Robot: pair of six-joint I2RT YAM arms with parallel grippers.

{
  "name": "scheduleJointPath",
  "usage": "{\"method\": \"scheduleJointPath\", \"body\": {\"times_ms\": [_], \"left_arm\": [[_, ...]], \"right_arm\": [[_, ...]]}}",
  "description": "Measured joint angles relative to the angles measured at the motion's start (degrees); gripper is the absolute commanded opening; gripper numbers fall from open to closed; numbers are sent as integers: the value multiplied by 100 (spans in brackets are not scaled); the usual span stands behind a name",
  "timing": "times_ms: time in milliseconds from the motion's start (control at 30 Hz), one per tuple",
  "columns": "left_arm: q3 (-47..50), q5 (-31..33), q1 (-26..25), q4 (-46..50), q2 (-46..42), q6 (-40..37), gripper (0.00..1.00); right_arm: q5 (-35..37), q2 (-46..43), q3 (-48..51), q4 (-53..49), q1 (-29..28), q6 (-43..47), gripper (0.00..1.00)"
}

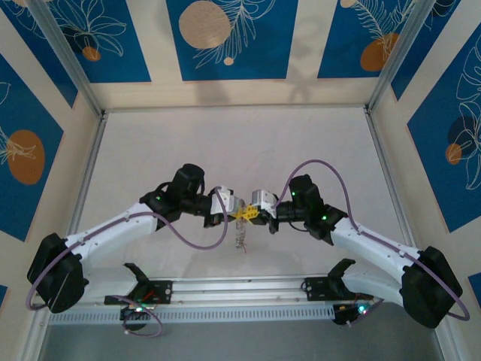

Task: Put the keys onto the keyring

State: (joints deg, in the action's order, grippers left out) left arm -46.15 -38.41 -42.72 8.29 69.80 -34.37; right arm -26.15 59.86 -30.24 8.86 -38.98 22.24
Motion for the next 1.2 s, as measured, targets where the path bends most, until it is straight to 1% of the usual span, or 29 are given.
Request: {"method": "scheduleJointPath", "body": {"times_ms": [133,267,433,567,600,633,667,700,767,900,1067,1200], "left_arm": [[-17,186,-4,173,-74,-197,0],[-87,549,-101,404,-229,-415,0],[-127,1049,-90,774,-195,-424,0],[-127,1235,-57,1071,-28,-365,0],[-127,1235,-52,1086,-24,-363,0],[-127,1228,-50,1080,-31,-350,0],[-125,1193,-44,1054,-48,-341,0],[-118,1152,-31,1023,-76,-323,0],[-90,1032,2,931,-164,-297,0],[-55,734,35,754,-343,-306,0],[-28,393,35,675,-431,-332,0],[7,254,35,651,-431,-348,0]], "right_arm": [[157,-39,13,7,-20,-13,0],[214,-374,131,68,-37,-15,0],[85,-798,205,223,170,-118,0],[-24,-798,205,361,210,-149,0],[-33,-776,205,369,210,-149,0],[-46,-745,205,380,210,-151,3],[-46,-721,208,396,210,-151,14],[-44,-710,210,404,210,-160,19],[-44,-710,243,463,210,-157,22],[-98,-671,269,466,210,-122,26],[-157,-398,260,437,146,-52,26],[-181,-155,195,402,72,15,25]]}}
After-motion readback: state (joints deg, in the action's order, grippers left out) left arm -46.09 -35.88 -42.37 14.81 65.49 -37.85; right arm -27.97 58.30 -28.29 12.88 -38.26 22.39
